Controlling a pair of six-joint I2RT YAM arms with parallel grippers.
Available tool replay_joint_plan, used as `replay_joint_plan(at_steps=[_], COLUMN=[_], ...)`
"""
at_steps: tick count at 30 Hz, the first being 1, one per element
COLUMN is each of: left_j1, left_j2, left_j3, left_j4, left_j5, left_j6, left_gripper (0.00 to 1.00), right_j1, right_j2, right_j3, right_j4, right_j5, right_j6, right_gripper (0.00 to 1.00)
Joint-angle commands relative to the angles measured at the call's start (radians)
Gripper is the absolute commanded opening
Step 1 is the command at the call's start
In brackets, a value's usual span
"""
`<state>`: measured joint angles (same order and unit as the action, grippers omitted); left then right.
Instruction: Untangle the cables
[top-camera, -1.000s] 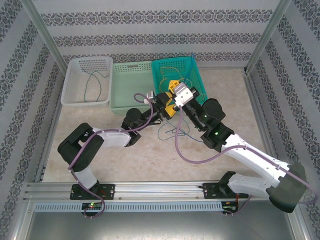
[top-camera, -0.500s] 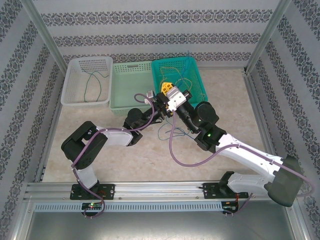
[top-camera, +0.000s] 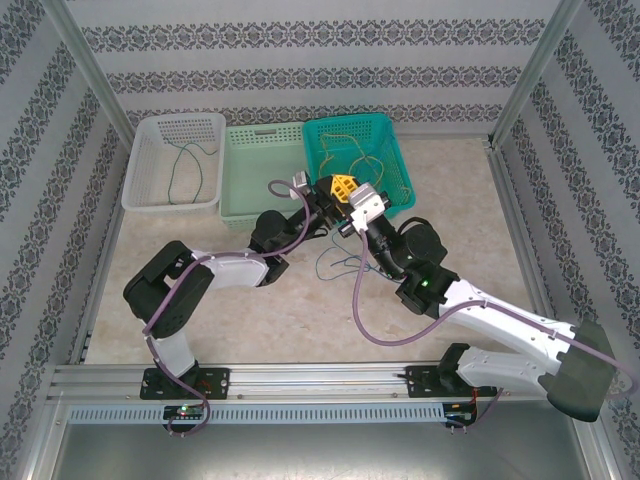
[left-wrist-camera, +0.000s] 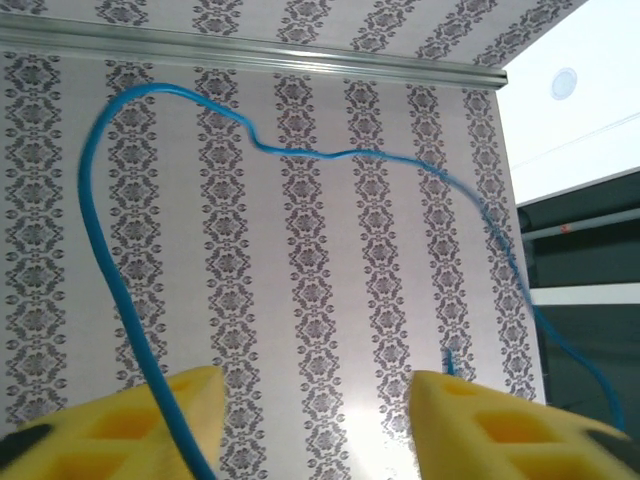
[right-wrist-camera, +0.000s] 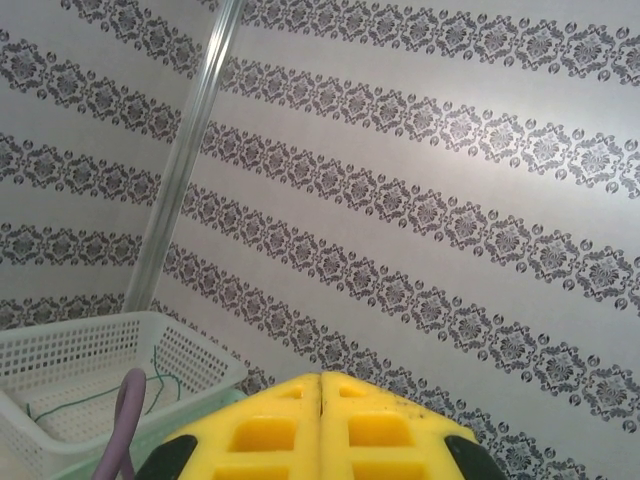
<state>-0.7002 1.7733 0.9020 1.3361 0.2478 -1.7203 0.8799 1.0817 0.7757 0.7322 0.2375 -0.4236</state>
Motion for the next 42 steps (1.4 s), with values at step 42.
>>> replay_joint_plan(at_steps=[42], left_j1=[0.007], left_j2=[-0.746], left_j3=[-0.257], left_j4=[-0.813], left_j5=[-0.301], left_j6=[1.509], left_gripper=[0.00], right_j1=[-0.938], right_j2=[-0.059], right_j3=[-0.100], right_j4=[-0.612], right_j5=[-0.688], right_j6=[1.932], right_gripper=[0.00])
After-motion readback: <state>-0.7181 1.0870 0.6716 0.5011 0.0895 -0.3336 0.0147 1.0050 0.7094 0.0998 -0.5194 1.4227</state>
